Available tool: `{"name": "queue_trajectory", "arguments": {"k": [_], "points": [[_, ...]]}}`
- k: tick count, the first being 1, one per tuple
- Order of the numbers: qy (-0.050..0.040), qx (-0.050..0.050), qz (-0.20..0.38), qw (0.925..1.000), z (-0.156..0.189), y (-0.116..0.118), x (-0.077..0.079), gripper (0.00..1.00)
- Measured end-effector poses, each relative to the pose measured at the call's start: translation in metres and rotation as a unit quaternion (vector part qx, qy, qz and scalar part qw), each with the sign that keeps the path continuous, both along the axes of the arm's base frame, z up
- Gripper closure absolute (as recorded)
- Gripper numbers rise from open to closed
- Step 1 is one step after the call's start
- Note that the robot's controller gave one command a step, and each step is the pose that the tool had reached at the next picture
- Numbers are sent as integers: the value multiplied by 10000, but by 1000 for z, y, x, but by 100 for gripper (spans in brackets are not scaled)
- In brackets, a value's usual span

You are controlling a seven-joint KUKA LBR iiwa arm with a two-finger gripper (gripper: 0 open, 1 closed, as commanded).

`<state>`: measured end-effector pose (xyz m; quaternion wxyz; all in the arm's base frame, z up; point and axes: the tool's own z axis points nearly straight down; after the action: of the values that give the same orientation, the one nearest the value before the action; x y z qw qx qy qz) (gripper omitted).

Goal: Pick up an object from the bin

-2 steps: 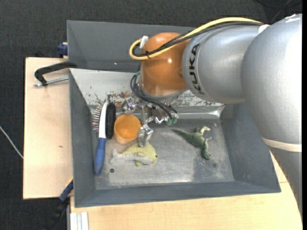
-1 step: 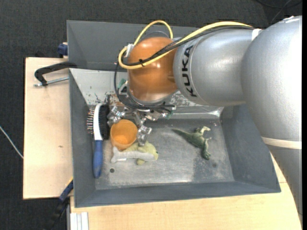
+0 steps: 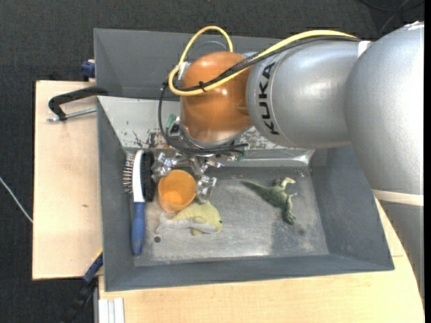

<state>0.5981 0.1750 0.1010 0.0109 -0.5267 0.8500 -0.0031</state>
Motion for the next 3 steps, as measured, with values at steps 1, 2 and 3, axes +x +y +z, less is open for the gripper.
{"name": "queue_trajectory", "arguments": {"k": [1, 2, 3], "points": [[-14, -42, 891, 9960, -1, 8, 5, 0], [-89, -103, 2266, 9739, 0, 20, -1, 0], [-92, -97, 2268, 9738, 1, 21, 0, 100]]}}
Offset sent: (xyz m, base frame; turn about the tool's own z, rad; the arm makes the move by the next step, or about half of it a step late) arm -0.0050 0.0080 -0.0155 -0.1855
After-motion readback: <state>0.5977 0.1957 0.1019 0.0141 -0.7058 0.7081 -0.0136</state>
